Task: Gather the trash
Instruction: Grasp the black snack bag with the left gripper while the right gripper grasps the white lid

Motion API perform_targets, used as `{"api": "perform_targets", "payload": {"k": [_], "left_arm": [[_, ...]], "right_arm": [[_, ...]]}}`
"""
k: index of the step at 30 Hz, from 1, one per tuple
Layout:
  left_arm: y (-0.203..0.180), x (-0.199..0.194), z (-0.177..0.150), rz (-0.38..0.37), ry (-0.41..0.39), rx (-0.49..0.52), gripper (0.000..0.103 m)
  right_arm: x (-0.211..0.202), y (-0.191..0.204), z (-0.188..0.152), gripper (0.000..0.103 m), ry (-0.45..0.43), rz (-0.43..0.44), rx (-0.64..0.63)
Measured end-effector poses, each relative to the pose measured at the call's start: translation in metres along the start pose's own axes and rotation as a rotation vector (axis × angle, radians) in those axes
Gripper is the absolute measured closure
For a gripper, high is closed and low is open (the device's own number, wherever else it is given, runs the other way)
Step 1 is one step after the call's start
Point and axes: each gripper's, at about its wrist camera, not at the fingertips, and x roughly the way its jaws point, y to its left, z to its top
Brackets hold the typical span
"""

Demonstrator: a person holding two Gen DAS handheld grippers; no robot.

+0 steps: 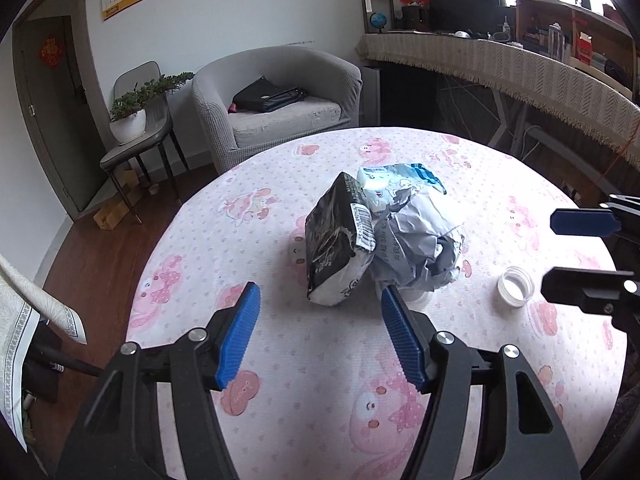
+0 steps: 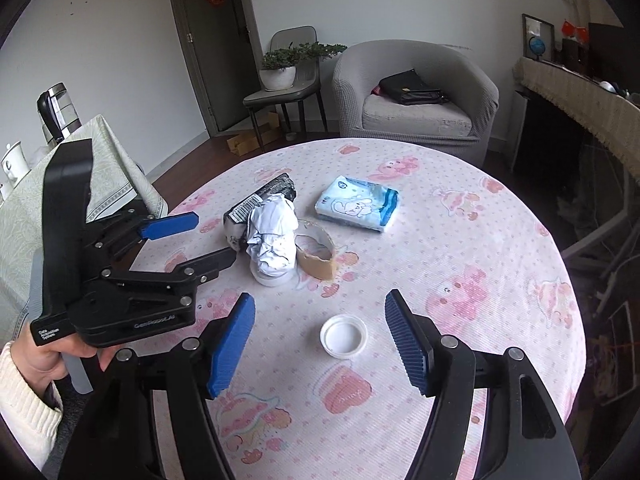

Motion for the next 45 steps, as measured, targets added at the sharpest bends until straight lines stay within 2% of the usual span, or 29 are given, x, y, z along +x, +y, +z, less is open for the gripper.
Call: {"api": "perform_targets", "payload": {"k": [3, 6, 8, 13, 18, 20, 22, 25, 28, 35, 40, 45], "left_arm": [[0.0, 0.007, 0.003, 0.001, 0.012, -0.017, 0.039], [0.0, 0.017, 0.006, -0.008, 0.06, -0.015, 0.049], [0.004, 0.021, 0.006, -0.012, 0.079, -0.03, 0.052], [0.011, 0.013, 0.012, -0.019, 0.041, -0.064, 0.052], [0.006, 0.018, 0.015, -0.023, 0.058, -0.057, 0.053], [0.004, 0.019, 0.017, -0.026, 0.057, -0.054, 0.058], [0.005, 0.021, 0.018, -0.038, 0.063, -0.061, 0.071], [0.006, 0.021, 0.017, -0.037, 0.064, -0.072, 0.081], [0.011, 0.019, 0.017, -0.044, 0.064, -0.088, 0.086], [0.027, 0.009, 0.011, -0.041, 0.061, -0.132, 0.089], [0.033, -0.001, 0.007, -0.037, 0.056, -0.143, 0.089], [0.042, -0.014, 0.005, -0.047, 0.039, -0.17, 0.089]], "right_arm": [[0.0, -0.004, -0.002, 0.034, 0.006, -0.006, 0.007], [0.0, -0.01, -0.005, 0.034, 0.013, -0.011, 0.015], [0.0, -0.013, -0.006, 0.034, 0.018, -0.015, 0.018], [0.0, -0.017, -0.008, 0.034, 0.027, -0.018, 0.025], [0.002, -0.018, -0.007, 0.034, 0.031, -0.015, 0.033], [0.007, -0.017, -0.007, 0.033, 0.046, -0.016, 0.03], [0.01, -0.016, -0.008, 0.033, 0.06, -0.02, 0.027], [0.013, -0.016, -0.009, 0.033, 0.071, -0.023, 0.019], [0.014, -0.015, -0.01, 0.032, 0.086, -0.033, 0.003], [0.016, -0.005, -0.016, 0.032, 0.115, -0.068, -0.063], [0.025, -0.006, -0.018, 0.046, 0.151, -0.071, -0.064], [0.034, -0.007, -0.016, 0.053, 0.163, -0.079, -0.071]]}}
